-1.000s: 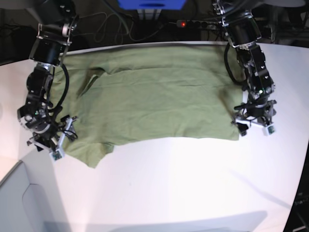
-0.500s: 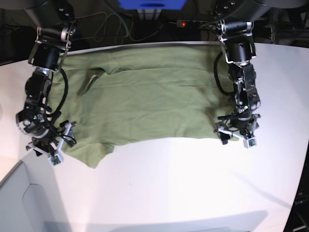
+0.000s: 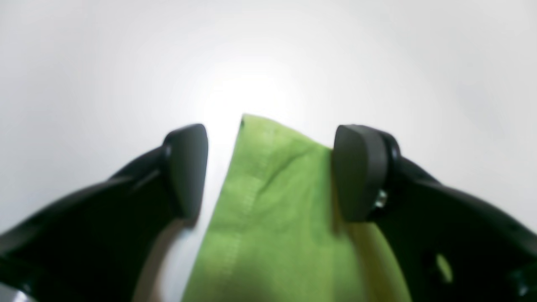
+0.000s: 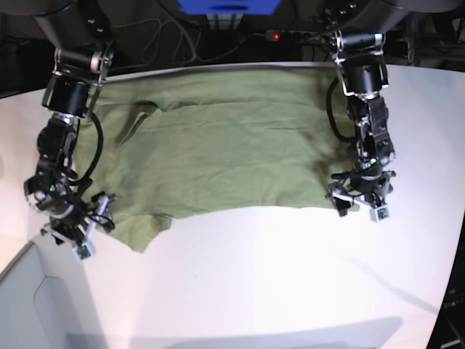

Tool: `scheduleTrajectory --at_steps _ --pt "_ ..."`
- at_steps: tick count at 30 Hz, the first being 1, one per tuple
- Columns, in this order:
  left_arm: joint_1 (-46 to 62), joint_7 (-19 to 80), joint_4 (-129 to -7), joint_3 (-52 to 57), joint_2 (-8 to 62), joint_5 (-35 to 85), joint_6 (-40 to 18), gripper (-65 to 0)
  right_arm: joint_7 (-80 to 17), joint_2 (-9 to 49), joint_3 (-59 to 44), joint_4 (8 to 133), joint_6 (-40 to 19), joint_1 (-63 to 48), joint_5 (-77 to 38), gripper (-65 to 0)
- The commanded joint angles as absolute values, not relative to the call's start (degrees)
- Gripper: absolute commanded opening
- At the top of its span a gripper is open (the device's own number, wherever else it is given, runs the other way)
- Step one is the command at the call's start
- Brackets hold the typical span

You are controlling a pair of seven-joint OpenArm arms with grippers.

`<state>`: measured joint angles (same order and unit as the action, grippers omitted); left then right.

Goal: Fold the T-shirt properly
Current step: 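Reach both grippers down to the hem corners of the shirt, then grasp the hem corners and lift them with both grippers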

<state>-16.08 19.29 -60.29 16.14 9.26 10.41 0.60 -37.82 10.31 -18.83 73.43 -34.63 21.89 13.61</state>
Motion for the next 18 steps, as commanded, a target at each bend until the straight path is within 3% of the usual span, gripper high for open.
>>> scheduleTrajectory --at_steps 1,6,7,18 --pt "-17.2 19.6 -60.8 16.3 9.7 10.9 0.3 -27.8 -35.8 10.9 -18.9 72.4 -34.7 24.3 13.1 -25.1" --pt "-17.2 19.6 -60.8 16.1 9.8 10.8 0.2 -56.2 -31.8 11.1 -18.9 63.3 -34.6 29.4 13.1 -25.0" --pt "-17.2 19.6 -60.8 16.1 9.8 10.8 0.2 -59.4 -30.9 11.1 -18.9 61.4 -34.6 30.3 13.1 -25.0" --pt "-16.9 19.6 -60.9 16.1 9.6 10.8 0.4 -62.9 -14.6 11.0 -18.9 36.2 -32.3 41.5 13.1 -25.0"
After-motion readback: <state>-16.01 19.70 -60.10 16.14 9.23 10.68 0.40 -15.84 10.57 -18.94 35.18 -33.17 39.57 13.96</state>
